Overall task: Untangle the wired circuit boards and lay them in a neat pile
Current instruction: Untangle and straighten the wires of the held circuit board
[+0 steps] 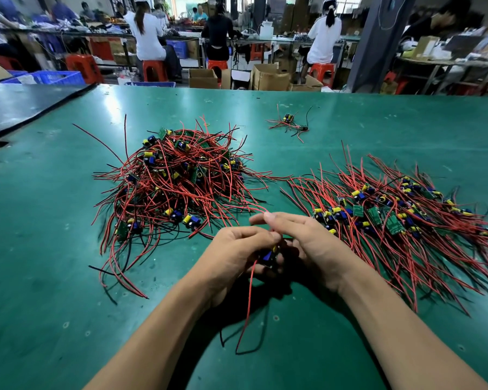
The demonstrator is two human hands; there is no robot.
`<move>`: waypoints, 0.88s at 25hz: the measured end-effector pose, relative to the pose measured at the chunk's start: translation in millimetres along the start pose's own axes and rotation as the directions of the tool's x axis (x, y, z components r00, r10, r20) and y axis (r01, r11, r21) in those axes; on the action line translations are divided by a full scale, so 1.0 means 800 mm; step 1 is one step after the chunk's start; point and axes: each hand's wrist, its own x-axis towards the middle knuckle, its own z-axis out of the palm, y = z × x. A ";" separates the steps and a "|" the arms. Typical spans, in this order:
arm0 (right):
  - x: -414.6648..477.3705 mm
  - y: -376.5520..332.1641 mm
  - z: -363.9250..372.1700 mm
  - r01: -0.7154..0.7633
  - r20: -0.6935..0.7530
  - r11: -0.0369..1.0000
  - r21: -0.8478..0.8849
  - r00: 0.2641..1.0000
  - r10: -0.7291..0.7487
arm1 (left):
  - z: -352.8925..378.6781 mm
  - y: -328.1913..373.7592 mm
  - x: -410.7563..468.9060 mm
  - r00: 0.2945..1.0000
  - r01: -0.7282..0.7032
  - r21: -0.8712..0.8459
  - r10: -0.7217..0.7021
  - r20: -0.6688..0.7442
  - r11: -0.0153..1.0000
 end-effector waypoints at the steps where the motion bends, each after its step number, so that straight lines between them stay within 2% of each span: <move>1: -0.001 -0.001 0.000 0.003 0.020 1.000 0.020 1.000 -0.003 | 0.001 -0.001 -0.001 1.000 0.008 0.001 -0.008 -0.002 1.000; 3: -0.001 -0.002 -0.004 0.022 0.006 0.998 0.062 1.000 -0.023 | 0.000 0.000 -0.001 1.000 0.014 0.002 -0.014 -0.025 1.000; 5: 0.001 -0.002 -0.006 0.069 -0.078 0.995 0.076 0.995 -0.063 | -0.001 0.001 -0.001 0.998 0.019 0.007 -0.018 -0.053 1.000; 8: 0.008 0.005 -0.005 0.209 -0.253 0.978 0.013 0.947 -0.200 | -0.001 0.002 0.001 0.996 0.013 0.014 -0.012 -0.091 1.000; 10: 0.012 0.008 -0.003 0.270 -0.310 0.962 -0.044 0.911 -0.270 | 0.000 0.002 0.001 0.992 0.004 0.010 -0.003 -0.122 1.000; 13: 0.010 0.006 -0.004 0.265 -0.288 0.959 -0.097 0.915 -0.282 | 0.000 0.000 0.001 0.986 -0.017 0.018 0.019 -0.164 1.000; 16: 0.005 0.004 -0.005 0.209 -0.228 0.970 -0.121 0.946 -0.232 | 0.001 0.000 0.000 0.980 -0.037 0.060 0.047 -0.192 0.998; 20: 0.000 0.007 0.001 0.154 -0.180 0.951 -0.268 0.962 -0.206 | 0.003 -0.001 -0.001 0.969 -0.071 0.123 0.098 -0.229 0.990; 22: 0.000 0.006 0.001 0.160 -0.177 0.967 -0.199 0.965 -0.196 | 0.003 -0.001 0.000 0.973 -0.060 0.114 0.084 -0.215 0.992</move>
